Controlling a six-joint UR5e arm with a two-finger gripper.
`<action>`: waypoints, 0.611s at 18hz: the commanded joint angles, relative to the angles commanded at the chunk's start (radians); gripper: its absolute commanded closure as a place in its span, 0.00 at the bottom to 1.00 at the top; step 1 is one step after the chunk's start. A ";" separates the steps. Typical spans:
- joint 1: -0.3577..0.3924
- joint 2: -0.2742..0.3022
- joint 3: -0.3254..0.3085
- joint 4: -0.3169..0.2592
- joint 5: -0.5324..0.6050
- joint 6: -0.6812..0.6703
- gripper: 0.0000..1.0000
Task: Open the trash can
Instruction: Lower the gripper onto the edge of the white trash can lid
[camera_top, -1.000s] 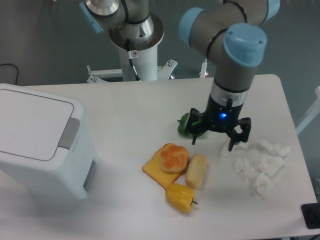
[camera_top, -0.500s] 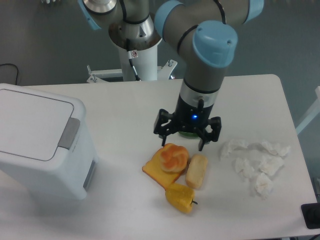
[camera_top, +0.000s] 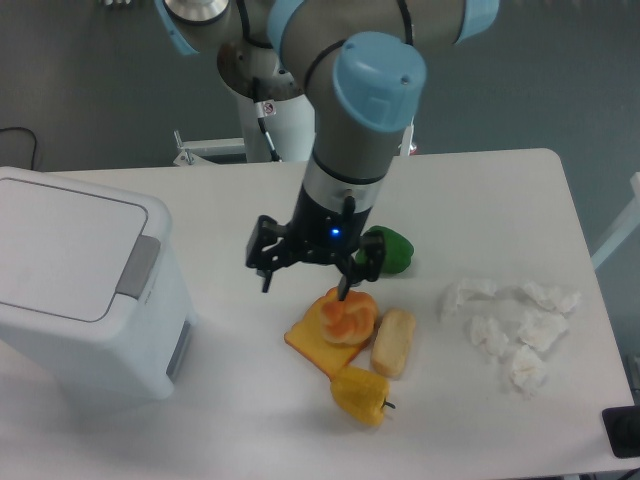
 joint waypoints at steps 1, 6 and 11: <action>-0.003 0.003 0.003 0.000 -0.015 -0.023 0.00; -0.046 0.011 0.018 0.002 -0.031 -0.083 0.00; -0.086 0.014 0.014 0.002 -0.038 -0.118 0.00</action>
